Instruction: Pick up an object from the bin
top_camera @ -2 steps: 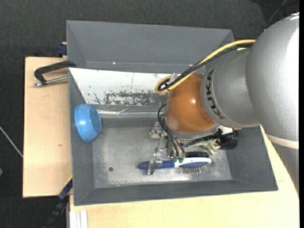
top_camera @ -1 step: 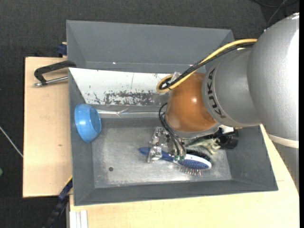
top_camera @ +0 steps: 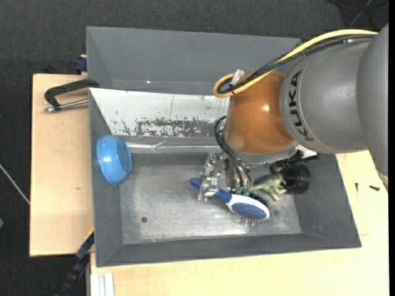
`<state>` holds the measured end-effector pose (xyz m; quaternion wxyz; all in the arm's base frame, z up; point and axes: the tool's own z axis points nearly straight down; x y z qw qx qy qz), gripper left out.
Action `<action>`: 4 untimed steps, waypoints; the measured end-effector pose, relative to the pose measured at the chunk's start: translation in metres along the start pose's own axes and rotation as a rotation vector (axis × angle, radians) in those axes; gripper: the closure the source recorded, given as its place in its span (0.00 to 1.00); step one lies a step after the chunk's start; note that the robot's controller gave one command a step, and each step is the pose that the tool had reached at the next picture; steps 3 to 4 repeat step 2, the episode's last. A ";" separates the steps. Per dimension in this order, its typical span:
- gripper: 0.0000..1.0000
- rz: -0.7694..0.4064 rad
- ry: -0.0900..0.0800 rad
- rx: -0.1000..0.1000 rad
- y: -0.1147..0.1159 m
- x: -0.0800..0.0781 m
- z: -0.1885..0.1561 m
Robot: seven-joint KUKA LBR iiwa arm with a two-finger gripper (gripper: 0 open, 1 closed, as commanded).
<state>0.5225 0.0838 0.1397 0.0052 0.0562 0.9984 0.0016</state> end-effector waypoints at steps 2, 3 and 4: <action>1.00 -0.002 0.005 0.001 0.002 -0.002 -0.025; 1.00 -0.002 0.005 0.001 0.002 -0.002 -0.025; 1.00 -0.002 0.005 0.001 0.002 -0.002 -0.025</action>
Offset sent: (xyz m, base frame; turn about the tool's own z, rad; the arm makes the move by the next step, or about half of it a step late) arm -0.0001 0.0000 0.0129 0.0000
